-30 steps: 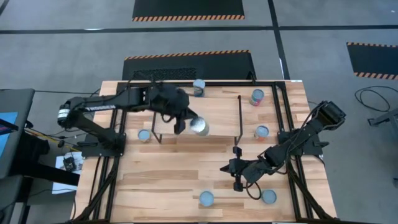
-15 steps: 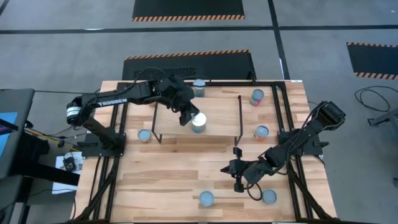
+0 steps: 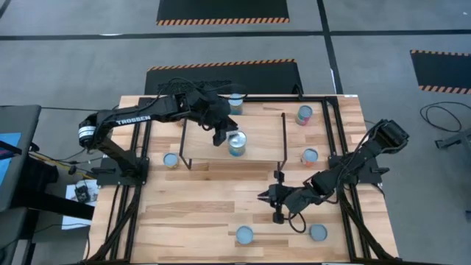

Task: Pick and place cans onto a shelf
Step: Put the bottom blue can on the shelf

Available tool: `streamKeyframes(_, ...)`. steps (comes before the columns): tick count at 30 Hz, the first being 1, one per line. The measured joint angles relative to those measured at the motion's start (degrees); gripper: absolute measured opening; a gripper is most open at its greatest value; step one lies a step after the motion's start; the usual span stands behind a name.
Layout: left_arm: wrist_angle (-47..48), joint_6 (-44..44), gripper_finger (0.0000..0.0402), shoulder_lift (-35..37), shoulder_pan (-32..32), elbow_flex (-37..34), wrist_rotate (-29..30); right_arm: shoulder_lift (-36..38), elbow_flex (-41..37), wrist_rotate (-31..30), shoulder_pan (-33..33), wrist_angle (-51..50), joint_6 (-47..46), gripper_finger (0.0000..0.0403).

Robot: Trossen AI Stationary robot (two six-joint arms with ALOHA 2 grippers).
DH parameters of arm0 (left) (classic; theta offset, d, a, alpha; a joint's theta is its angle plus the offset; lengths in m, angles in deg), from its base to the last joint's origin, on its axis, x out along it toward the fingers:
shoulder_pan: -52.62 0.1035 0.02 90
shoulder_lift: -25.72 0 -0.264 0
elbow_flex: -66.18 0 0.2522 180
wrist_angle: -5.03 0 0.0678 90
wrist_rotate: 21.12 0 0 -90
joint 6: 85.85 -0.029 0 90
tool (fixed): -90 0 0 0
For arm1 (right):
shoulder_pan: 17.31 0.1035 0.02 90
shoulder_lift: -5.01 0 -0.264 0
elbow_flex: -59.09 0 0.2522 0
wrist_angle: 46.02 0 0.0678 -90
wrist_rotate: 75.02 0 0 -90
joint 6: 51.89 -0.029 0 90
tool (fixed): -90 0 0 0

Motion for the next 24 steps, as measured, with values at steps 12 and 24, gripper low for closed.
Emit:
streamKeyframes(12, -11.5, -7.2, 0.0047, 21.0, -4.5, -17.1, 7.4, 0.0, 13.5, -13.8, -4.2, -13.5, 9.1, 0.0271)
streamKeyframes(24, -29.5, -3.4, 0.0038, 36.3, -4.8, -43.5, 8.2, 1.8, 18.4, -13.6, -15.2, -24.4, 10.2, 0.0329)
